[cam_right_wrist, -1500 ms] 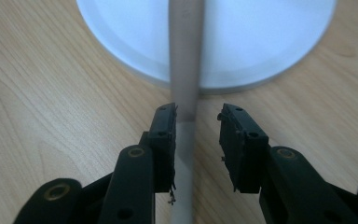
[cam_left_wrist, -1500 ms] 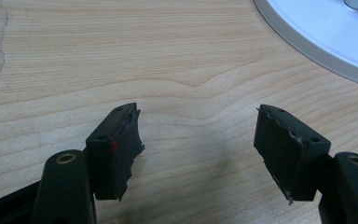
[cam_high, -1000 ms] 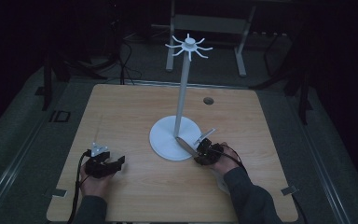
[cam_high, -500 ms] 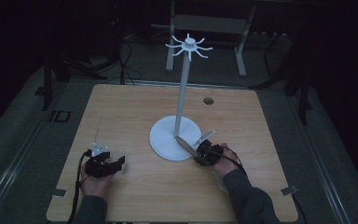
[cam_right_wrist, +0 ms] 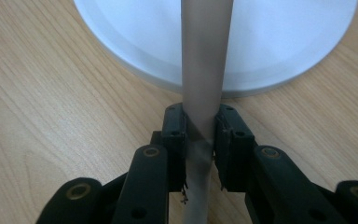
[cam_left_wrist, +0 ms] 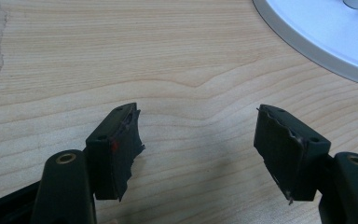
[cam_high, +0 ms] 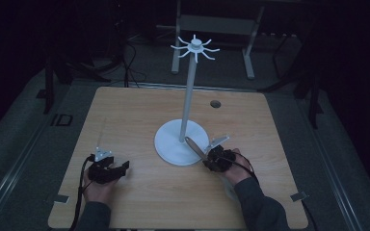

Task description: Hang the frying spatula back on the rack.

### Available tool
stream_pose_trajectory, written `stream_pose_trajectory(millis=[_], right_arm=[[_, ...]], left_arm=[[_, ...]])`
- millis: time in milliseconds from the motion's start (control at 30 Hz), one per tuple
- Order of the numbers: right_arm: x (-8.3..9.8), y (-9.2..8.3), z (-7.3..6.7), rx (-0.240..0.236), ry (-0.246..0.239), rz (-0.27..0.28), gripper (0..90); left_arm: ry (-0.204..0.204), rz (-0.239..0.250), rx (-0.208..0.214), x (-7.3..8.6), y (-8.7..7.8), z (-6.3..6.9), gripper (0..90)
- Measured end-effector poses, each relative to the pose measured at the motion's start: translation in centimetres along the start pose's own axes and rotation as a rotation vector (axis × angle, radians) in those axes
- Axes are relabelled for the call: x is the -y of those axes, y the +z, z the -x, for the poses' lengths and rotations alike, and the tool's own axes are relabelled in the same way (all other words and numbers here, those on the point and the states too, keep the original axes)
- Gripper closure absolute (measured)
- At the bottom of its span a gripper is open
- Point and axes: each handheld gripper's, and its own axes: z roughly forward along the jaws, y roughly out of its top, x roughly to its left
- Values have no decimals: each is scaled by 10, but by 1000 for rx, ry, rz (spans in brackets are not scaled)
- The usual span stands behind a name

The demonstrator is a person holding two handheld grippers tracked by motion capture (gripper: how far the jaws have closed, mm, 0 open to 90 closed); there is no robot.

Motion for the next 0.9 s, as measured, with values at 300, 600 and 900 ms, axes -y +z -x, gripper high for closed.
stream_pose_trajectory(millis=[300,600,900], right_arm=[[6,-28,5,22,23,122,753],[11,-56,10,42,47,275,753],[13,-75,10,67,45,404,753]], left_arm=[[-1,0,2,0,0,0,315],[3,-5,2,0,1,0,314],[4,-5,0,0,1,0,315]])
